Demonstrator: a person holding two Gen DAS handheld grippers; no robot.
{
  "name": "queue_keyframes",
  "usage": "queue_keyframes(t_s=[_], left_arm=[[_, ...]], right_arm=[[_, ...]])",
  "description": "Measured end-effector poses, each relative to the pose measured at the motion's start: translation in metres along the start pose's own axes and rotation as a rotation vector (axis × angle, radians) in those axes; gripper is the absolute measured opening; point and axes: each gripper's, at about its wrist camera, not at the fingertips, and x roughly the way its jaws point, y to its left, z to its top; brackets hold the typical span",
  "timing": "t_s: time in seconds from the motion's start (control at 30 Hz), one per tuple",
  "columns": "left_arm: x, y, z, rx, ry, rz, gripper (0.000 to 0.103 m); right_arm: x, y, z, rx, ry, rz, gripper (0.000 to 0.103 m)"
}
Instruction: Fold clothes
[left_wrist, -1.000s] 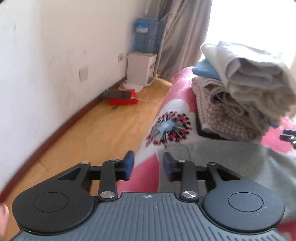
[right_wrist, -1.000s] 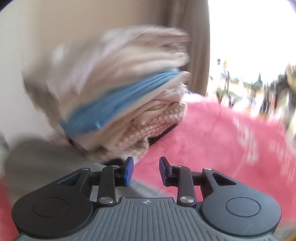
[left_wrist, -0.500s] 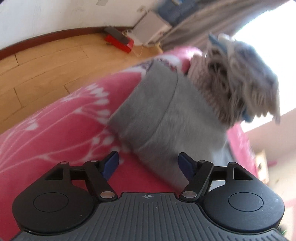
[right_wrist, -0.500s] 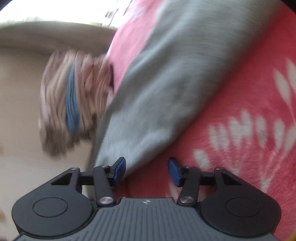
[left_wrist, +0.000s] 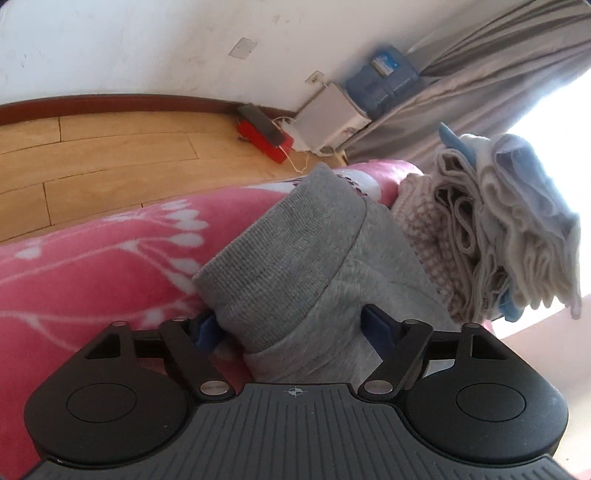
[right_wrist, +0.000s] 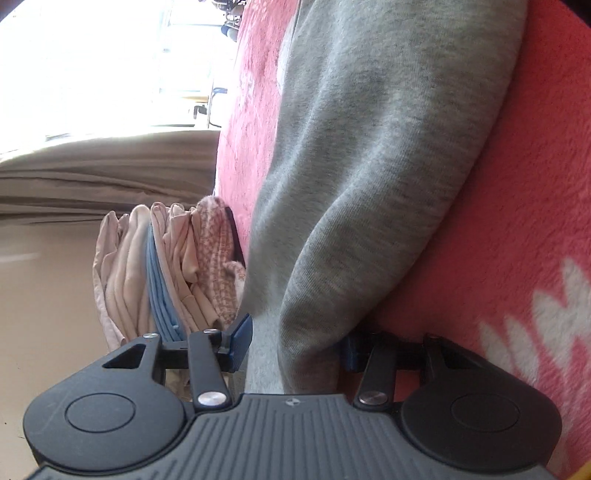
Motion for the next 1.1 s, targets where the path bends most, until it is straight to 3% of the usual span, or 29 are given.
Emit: queue_keyframes(t_s=[0.07,0.13,0.23,0.33,0.43,0.57,0.77,0.93,1.1], left_arm=[[-0.008,0.004,-0.004,-0.005,0.037,-0.023,0.063],[-0.014,0.007,-0.009,0.020,0.056,-0.032,0.062],[-0.004,0.003,-0.007,0.019,0.047,-0.025,0.064],[0.010,-0.002,0.000,-0.038,0.015,-0.024,0.074],[0.016,-0.006,0.000,-0.064,-0.019,-0.002,0.074],[0.013,-0.009,-0.003,-0.075,-0.049,0.045,0.057],[-0.003,-0.019,0.002,-0.022,-0.058,0.081,0.036],[-0.026,-0.022,0.013,-0.017,-0.023,0.059,0.033],[-0.058,-0.021,0.012,0.052,0.034,0.104,0.032]], right_arm=[[0.001,-0.003,0.001,0.020,-0.001,0.015,0.048],[0.002,-0.004,0.003,0.032,-0.003,0.013,0.048],[0.003,-0.005,0.004,0.036,-0.006,0.004,0.048],[0.004,-0.006,0.005,0.035,-0.009,-0.008,0.047],[0.006,-0.008,0.005,0.034,-0.011,-0.019,0.038],[0.006,-0.007,0.005,0.013,-0.021,-0.039,0.015],[-0.005,0.007,-0.003,-0.103,-0.054,-0.077,0.011],[-0.027,0.013,-0.015,-0.142,-0.037,-0.087,0.010],[-0.049,0.009,-0.035,-0.176,0.033,-0.099,0.010]])
